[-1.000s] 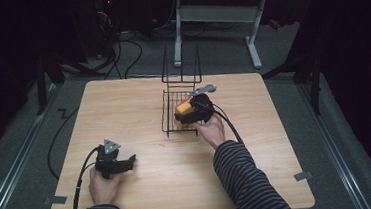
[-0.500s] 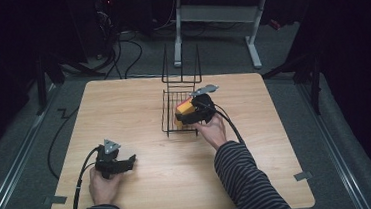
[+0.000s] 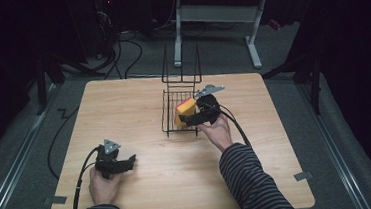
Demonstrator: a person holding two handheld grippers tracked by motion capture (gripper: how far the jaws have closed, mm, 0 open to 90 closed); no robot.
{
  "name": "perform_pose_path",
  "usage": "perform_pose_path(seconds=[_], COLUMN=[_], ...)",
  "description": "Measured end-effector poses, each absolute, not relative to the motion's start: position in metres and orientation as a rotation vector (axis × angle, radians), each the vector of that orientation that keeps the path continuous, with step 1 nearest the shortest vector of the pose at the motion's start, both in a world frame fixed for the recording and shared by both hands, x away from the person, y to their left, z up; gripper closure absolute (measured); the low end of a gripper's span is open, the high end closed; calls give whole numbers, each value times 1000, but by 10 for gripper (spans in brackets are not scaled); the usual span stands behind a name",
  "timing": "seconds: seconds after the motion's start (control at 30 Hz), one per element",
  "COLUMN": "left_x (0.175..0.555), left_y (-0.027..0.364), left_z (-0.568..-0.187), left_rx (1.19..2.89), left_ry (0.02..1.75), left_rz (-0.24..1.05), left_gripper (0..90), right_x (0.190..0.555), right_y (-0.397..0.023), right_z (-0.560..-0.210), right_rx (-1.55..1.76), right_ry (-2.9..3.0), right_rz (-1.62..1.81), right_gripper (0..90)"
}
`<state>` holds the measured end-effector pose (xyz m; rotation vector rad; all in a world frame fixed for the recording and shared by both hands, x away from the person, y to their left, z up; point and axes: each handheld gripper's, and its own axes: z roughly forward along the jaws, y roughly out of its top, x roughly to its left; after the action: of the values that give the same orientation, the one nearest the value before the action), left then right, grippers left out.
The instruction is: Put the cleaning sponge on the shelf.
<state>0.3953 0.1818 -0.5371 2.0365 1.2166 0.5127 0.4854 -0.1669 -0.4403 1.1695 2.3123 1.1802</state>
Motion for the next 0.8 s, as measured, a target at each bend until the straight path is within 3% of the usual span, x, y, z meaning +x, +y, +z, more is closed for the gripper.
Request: perform_pose_path(seconds=[0.8], left_x=[396], left_y=[182], left_z=[-537], left_rx=[2038], left_ry=[1215], left_rz=[510], left_gripper=[201], right_x=[440], right_y=[-225], right_z=[-419], right_rx=[1182], right_ry=[2204], right_rz=[1263], right_gripper=[34])
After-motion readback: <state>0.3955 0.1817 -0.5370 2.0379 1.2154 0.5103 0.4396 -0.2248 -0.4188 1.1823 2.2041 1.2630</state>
